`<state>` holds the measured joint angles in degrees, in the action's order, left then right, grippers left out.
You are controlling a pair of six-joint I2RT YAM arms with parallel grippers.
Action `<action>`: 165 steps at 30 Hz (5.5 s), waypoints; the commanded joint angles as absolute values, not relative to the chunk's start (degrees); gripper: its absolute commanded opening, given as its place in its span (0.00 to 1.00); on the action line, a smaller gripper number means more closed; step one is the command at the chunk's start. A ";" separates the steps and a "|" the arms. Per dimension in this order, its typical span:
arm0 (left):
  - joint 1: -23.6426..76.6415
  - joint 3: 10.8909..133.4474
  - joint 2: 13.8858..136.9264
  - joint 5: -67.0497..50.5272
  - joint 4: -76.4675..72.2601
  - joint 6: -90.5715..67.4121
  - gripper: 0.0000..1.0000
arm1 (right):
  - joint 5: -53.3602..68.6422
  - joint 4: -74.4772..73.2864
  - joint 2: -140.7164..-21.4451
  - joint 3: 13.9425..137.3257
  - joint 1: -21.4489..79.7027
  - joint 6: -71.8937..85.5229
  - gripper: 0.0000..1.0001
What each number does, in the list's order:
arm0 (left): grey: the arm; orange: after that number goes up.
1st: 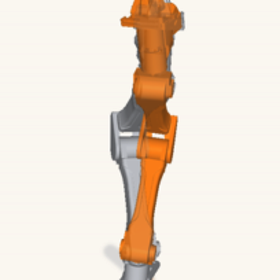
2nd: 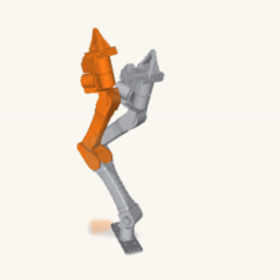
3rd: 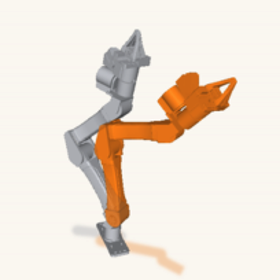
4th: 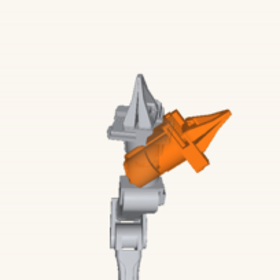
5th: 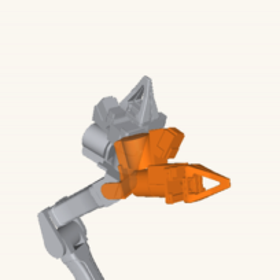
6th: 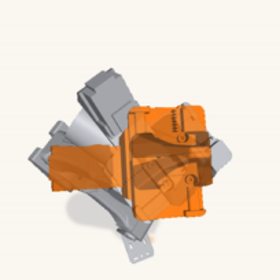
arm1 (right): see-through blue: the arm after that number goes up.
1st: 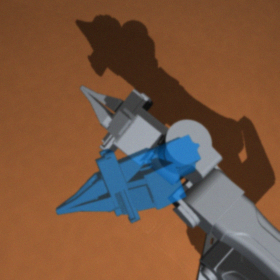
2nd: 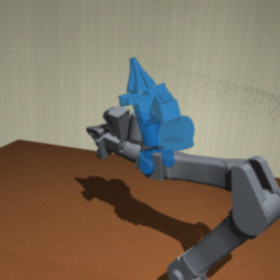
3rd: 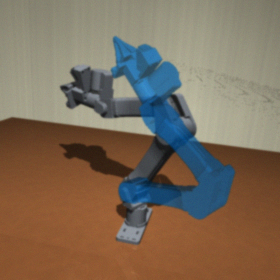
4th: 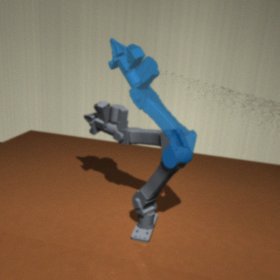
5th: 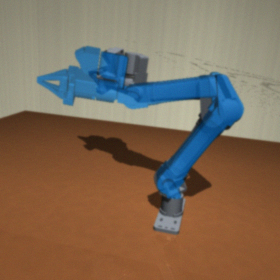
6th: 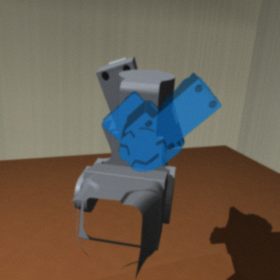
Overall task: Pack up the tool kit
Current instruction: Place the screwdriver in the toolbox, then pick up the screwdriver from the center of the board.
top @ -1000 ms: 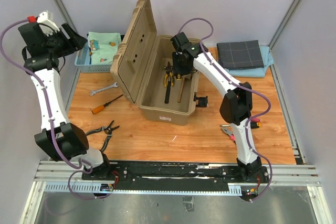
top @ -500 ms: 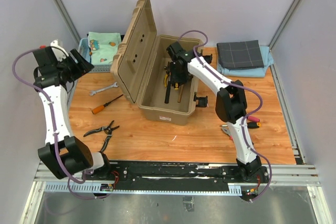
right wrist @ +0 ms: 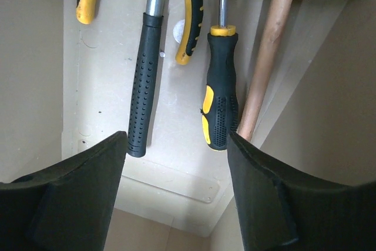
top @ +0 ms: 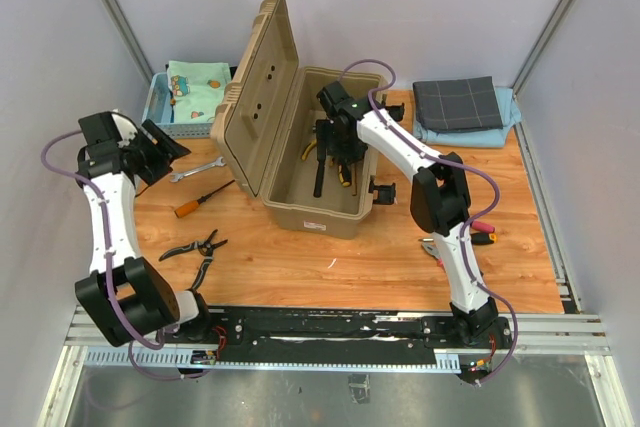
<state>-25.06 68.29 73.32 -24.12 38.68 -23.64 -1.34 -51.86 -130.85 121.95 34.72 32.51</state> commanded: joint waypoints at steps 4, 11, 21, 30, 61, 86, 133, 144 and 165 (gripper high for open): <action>-26.30 60.95 70.03 -26.24 38.63 -33.58 0.72 | -1.61 -48.98 -125.37 123.76 35.29 29.98 0.72; -26.72 57.16 75.53 -29.27 34.74 -37.41 0.72 | -4.70 -47.45 -118.97 127.52 35.16 26.06 0.75; -25.75 79.52 93.42 -26.19 49.66 19.25 0.72 | 0.26 -43.86 -115.26 124.98 33.96 19.19 0.95; -23.17 71.14 95.15 -20.64 50.84 50.53 0.85 | 2.17 -40.78 -112.22 121.50 31.86 19.32 0.99; -16.62 70.97 109.44 -17.61 46.95 60.83 0.58 | 1.03 -38.06 -105.66 113.26 29.06 19.74 0.99; -30.87 102.56 87.80 -66.74 44.61 16.27 0.00 | 11.98 -32.00 -108.64 117.43 28.17 18.32 0.99; 14.89 103.67 97.23 -59.03 -24.52 -41.97 0.00 | 33.10 4.45 -89.82 98.26 28.13 18.76 0.96; 16.05 102.19 97.56 -58.71 -21.90 -38.37 0.00 | 35.60 9.41 -90.39 97.24 28.13 23.07 0.92; 18.01 102.18 97.05 -59.67 -21.97 -38.13 0.00 | 35.40 9.40 -94.18 99.45 27.95 25.39 0.34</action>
<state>16.95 102.04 97.82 -58.87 -20.27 -38.17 35.81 8.16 -93.51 97.71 29.23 25.10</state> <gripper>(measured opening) 0.226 0.435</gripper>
